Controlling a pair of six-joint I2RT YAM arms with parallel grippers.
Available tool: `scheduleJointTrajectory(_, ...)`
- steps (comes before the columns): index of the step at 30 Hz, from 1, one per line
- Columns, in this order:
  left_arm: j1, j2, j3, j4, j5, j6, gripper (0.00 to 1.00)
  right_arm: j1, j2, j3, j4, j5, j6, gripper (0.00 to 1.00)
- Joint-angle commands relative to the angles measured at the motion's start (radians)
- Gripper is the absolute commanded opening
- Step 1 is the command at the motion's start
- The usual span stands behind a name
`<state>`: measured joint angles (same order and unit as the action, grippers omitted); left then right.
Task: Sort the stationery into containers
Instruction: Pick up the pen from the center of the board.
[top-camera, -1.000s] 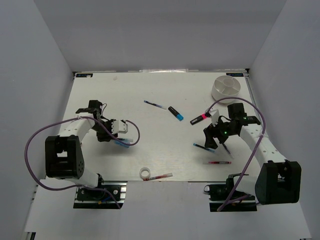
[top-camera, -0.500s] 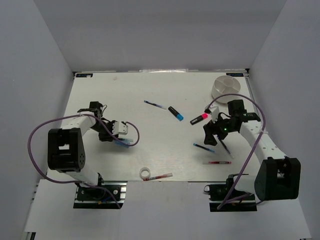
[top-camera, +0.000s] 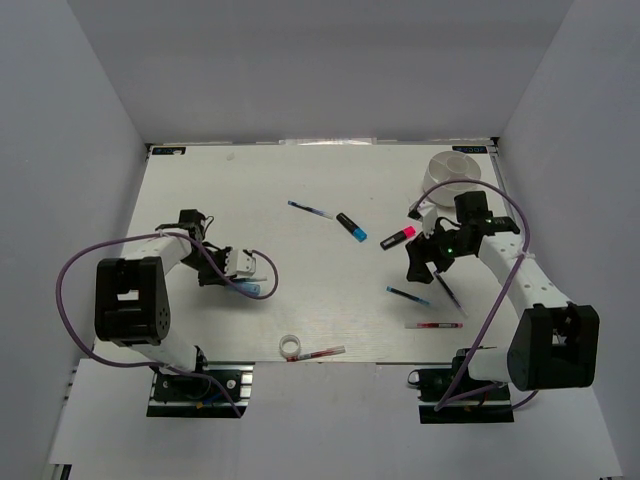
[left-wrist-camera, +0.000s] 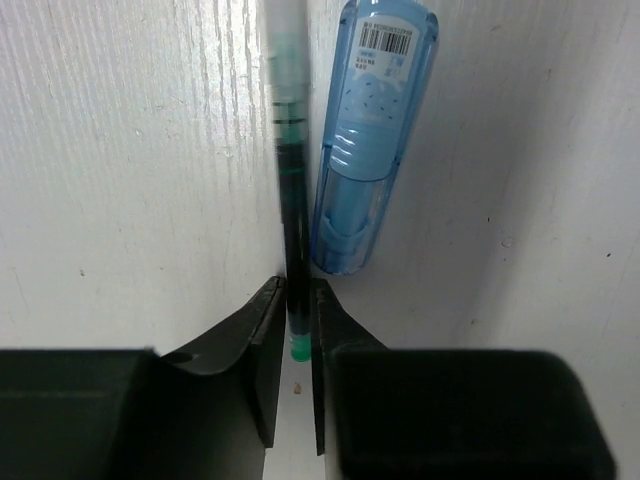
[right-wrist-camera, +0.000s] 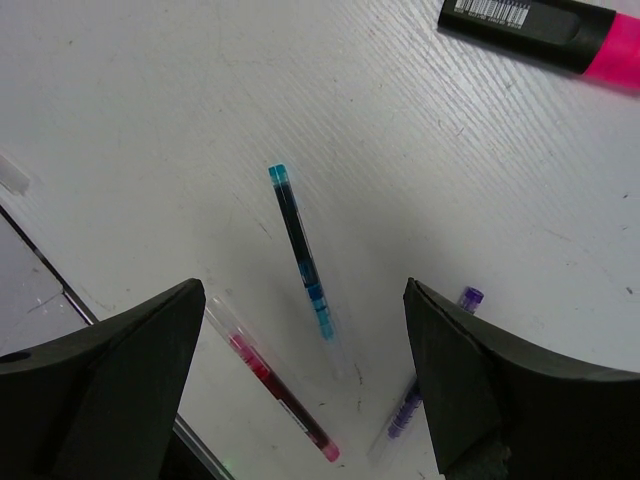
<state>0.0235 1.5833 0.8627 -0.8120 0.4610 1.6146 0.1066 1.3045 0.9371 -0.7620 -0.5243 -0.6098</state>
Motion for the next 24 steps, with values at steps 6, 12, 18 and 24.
scheduleJointTrajectory(6, 0.001, 0.058, 0.005, 0.093, -0.007, -0.152, 0.05, 0.001, 0.009, 0.103, -0.022, -0.069, -0.002, 0.85)
scheduleJointTrajectory(12, 0.021, -0.023, 0.192, 0.042, 0.172, -0.39, 0.0, 0.001, -0.025, 0.244, 0.024, -0.184, 0.132, 0.81)
scheduleJointTrajectory(18, -0.007, -0.195, 0.361, -0.065, 0.495, -0.732, 0.0, 0.005, -0.013, 0.451, 0.131, -0.421, 0.37, 0.66)
scheduleJointTrajectory(24, -0.025, -0.394, 0.285, 0.124, 0.64, -1.114, 0.0, 0.042, 0.045, 0.526, 0.348, -0.582, 0.701, 0.61)
